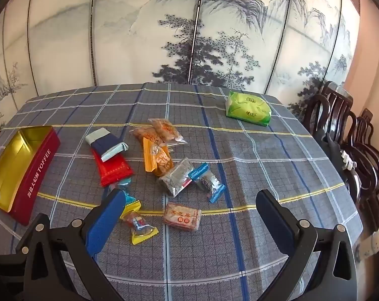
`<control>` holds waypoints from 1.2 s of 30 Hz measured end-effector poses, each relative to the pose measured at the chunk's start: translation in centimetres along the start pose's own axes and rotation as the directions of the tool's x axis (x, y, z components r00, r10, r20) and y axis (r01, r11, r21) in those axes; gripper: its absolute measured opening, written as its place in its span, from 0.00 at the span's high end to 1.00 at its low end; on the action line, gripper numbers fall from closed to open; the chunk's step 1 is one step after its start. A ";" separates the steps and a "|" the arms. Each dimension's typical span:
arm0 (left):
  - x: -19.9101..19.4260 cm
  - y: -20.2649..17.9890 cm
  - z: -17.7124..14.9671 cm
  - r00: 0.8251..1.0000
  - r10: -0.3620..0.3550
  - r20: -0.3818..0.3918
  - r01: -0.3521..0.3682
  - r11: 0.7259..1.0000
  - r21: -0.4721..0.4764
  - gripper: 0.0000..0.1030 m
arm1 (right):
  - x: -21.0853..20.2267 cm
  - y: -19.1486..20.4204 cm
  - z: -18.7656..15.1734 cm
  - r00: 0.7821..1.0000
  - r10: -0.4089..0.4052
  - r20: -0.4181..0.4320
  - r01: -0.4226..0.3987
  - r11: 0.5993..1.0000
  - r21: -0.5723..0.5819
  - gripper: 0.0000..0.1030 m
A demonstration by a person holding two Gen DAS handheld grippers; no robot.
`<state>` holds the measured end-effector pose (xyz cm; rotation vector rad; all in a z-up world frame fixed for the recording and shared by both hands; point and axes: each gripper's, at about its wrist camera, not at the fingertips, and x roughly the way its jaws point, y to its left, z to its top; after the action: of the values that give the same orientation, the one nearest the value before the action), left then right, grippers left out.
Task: Organize snacks
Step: 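Move the left gripper toward the navy-and-mint wrapped package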
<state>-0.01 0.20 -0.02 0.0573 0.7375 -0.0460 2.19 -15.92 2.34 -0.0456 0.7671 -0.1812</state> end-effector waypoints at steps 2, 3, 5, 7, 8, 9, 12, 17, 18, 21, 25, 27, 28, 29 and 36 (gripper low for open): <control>0.3 -0.5 0.1 1.000 0.019 -0.012 -0.019 0.999 0.047 0.00 | 0.0 0.0 0.0 1.000 0.001 -0.001 -0.001 1.000 0.000 0.00; 0.3 -0.6 0.2 1.000 0.016 -0.018 -0.015 0.999 0.046 0.00 | 0.0 0.0 0.0 1.000 0.002 -0.001 -0.002 1.000 0.000 0.00; 0.1 -0.7 0.1 1.000 0.018 -0.017 -0.017 0.999 0.048 0.00 | 0.4 -0.1 -0.3 1.000 0.009 -0.005 -0.009 1.000 0.002 0.00; 0.2 -0.6 0.2 0.999 0.017 -0.027 -0.016 0.999 0.043 0.00 | 0.4 0.2 -0.2 1.000 0.010 -0.009 -0.010 1.000 0.001 0.00; 0.2 -0.6 0.3 0.999 0.017 -0.030 -0.016 0.999 0.042 0.00 | 0.3 0.3 -0.2 1.000 0.008 -0.007 -0.008 1.000 0.001 0.00; 0.7 -0.7 -0.3 1.000 0.017 -0.021 -0.016 0.999 0.045 0.00 | 0.3 0.1 0.0 1.000 0.016 -0.011 -0.016 1.000 0.006 0.00; 1.1 -0.7 -0.6 0.999 0.023 -0.027 -0.022 0.999 0.049 0.00 | 0.8 0.6 -0.1 1.000 0.020 -0.021 -0.020 1.000 -0.003 0.00; 1.4 -0.7 -0.9 0.999 0.023 -0.039 -0.021 0.998 0.051 0.00 | 1.2 0.7 -0.4 0.999 0.023 -0.033 -0.023 1.000 0.000 0.00; 1.7 -0.7 -0.9 0.999 0.024 -0.041 -0.022 0.998 0.051 0.00 | 1.3 0.7 -0.4 0.999 0.022 -0.034 -0.022 1.000 0.000 0.00; 1.9 -1.0 -1.0 0.998 0.035 -0.044 -0.032 0.998 0.061 0.00 | 1.4 0.7 -0.5 0.999 0.020 -0.035 -0.020 1.000 0.003 0.00; 1.9 -1.2 -0.9 0.999 0.027 -0.041 -0.024 0.998 0.063 0.00 | 1.6 0.5 -0.5 0.999 0.023 -0.036 -0.022 1.000 0.009 0.00; 2.0 -1.1 -0.9 0.999 0.019 -0.038 -0.016 0.998 0.059 0.00 | 1.6 0.4 -0.6 0.999 0.030 -0.039 -0.029 1.000 0.009 0.00; 2.0 -1.1 -0.9 0.999 0.013 -0.035 -0.011 0.998 0.056 0.00 | 1.6 0.3 -0.6 0.999 0.029 -0.039 -0.028 1.000 0.010 0.00; 2.0 -1.0 -1.0 0.999 0.008 -0.035 -0.006 0.999 0.053 0.00 | 1.6 0.4 -0.6 0.999 0.027 -0.038 -0.027 1.000 0.009 0.00; 3.4 -0.2 -1.3 0.998 -0.004 -0.059 0.005 1.000 0.015 0.00 | 1.9 0.0 -0.7 0.999 0.035 -0.041 -0.035 0.999 0.014 0.00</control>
<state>1.65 0.01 -3.31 0.0721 0.7963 -0.0544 3.00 -16.20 0.51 -0.0156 0.8074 -0.1546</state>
